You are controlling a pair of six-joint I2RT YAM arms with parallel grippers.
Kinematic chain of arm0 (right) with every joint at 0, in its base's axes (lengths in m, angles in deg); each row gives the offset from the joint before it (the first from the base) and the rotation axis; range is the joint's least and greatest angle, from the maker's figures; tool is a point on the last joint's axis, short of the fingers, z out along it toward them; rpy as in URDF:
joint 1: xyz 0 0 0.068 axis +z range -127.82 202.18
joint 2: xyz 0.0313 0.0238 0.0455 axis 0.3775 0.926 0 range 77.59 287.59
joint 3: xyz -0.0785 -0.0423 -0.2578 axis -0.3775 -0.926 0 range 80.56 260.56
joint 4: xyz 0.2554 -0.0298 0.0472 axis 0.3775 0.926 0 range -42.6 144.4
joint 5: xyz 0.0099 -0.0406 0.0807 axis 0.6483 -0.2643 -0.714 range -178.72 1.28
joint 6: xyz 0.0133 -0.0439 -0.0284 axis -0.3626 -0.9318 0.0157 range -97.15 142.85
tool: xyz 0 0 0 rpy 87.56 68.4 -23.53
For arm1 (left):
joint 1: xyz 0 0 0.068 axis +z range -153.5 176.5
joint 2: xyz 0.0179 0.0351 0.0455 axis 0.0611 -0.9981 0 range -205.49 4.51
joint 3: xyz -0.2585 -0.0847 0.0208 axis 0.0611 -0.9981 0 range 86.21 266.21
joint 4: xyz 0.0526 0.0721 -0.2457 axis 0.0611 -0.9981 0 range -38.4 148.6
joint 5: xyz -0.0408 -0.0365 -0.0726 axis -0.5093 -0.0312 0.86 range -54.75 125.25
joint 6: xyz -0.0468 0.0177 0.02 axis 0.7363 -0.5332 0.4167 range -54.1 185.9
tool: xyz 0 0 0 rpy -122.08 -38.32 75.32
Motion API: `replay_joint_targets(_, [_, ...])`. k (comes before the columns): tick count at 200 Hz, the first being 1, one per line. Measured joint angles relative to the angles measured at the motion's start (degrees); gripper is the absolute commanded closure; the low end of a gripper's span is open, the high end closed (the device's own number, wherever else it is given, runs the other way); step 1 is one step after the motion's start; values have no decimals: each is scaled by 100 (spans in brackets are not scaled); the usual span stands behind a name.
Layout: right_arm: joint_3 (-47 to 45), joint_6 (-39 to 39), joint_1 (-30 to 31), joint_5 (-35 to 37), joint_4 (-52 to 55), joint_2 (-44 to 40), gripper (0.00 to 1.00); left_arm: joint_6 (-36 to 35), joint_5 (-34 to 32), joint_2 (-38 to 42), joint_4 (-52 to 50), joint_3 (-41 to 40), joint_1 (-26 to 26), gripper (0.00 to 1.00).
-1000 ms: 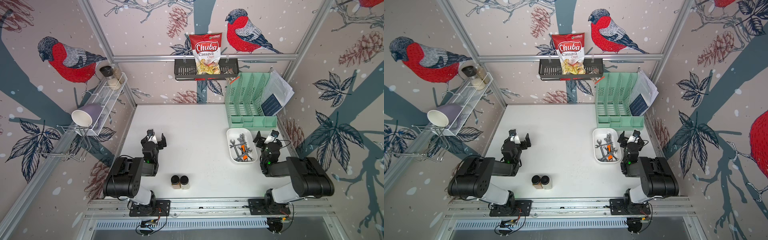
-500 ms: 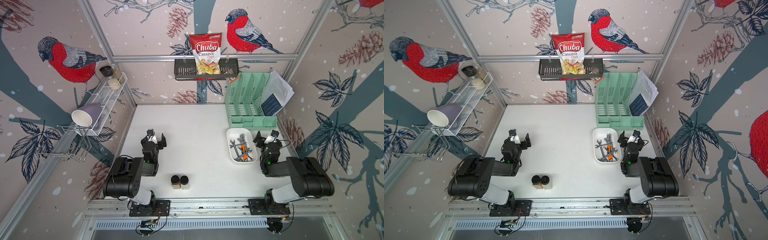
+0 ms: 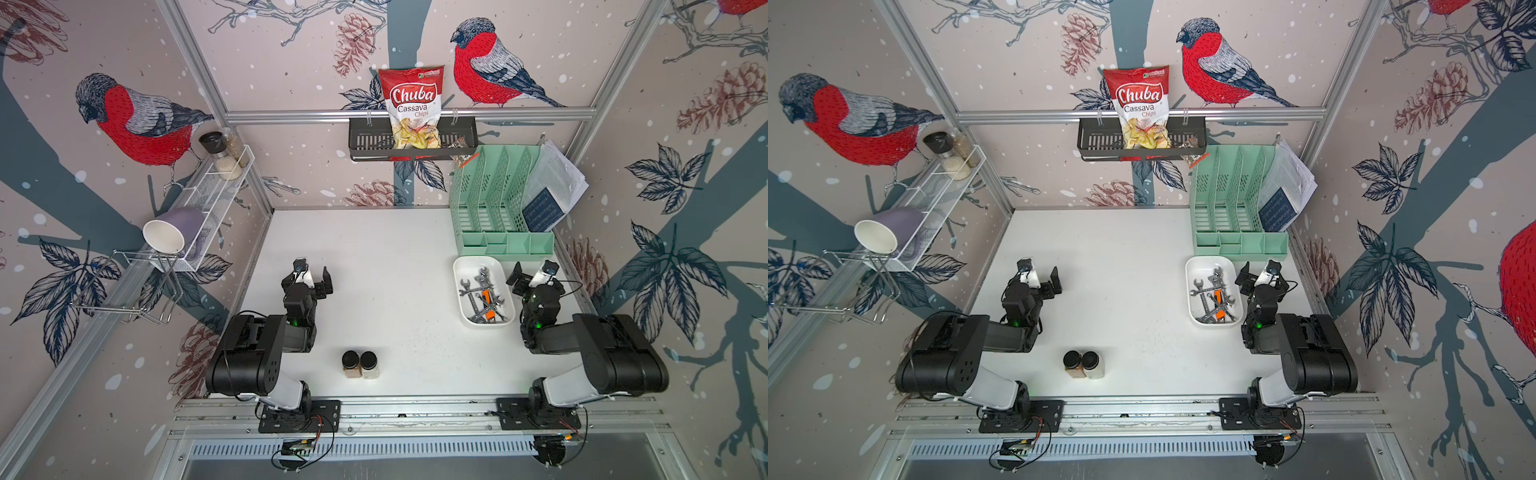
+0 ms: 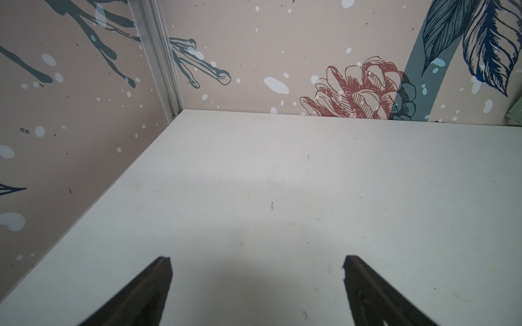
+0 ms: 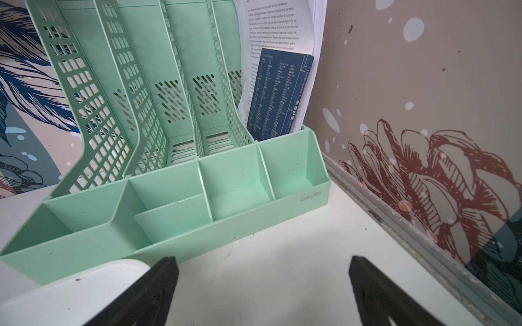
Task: Take out the wrench from the storage box
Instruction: Move the storage box to the center of the board.
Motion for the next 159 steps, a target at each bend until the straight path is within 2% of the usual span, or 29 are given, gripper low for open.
replay_joint_targets(30, [92,2,125,166,197,-92,0,22,-236,201,-264,142,-76,2])
replay_joint_targets(60, [1283,74,295,772,1812,-697,0,352,-1108,680,-2092,1547,-149,2])
replay_joint_targets(78, [1801,356,538,1141,2741,-1154,0,601,-1832,988,-3012,2070,-330,2])
replay_joint_targets(115, [2636,1178,1368,863,4616,-1707,0,1320,-2710,1209,-4649,3069,-1062,2])
replay_joint_targets(131, [2920,1425,1641,461,5333,-1620,0,1840,-2715,1139,-5351,3661,-1150,2])
replay_joint_targets(159, [3171,1801,1628,-76,6391,-1222,3,2518,-2385,726,-6308,4583,-1200,2])
